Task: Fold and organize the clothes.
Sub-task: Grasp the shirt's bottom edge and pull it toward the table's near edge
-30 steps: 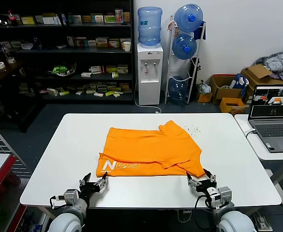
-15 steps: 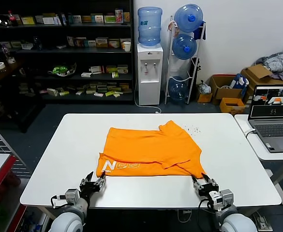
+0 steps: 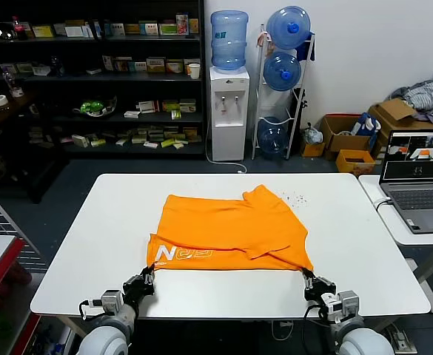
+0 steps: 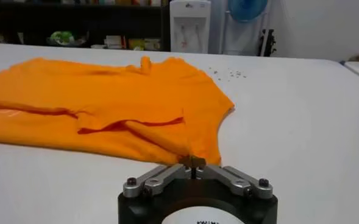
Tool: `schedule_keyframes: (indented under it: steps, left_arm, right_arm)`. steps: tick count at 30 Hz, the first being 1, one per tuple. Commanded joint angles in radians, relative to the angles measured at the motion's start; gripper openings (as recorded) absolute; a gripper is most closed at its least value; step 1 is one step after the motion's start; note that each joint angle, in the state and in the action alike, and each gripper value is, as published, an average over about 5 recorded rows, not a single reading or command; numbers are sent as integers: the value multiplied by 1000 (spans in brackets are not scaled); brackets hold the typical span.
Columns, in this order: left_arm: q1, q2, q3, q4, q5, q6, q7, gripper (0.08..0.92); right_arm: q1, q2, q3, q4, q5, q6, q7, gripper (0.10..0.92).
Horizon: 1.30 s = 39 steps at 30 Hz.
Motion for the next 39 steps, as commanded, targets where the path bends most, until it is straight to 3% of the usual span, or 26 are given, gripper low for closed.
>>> schedule_keyframes:
  steps: [1, 15, 28, 31, 39]
  left_arm:
    - [14, 19, -4, -41, -5, 1, -8, 108]
    - [183, 175, -40, -267, -135, 42, -76, 96]
    - [391, 225, -32, -415, -139, 70, -113, 102]
    - [400, 219, -37, -420, -135, 82, -115, 153]
    - [385, 241, -84, -464, -141, 90, -132, 386]
  right_arm:
    - [-10, -8, 8, 33, 31, 5, 10, 124]
    - [-297, -112, 101, 288, 207, -101, 103, 124]
    - [-484, -107, 185, 384, 207, -134, 142, 124]
    - [-471, -104, 185, 382, 187, -131, 152, 148]
    - [-427, -127, 236, 410, 182, -121, 157, 366]
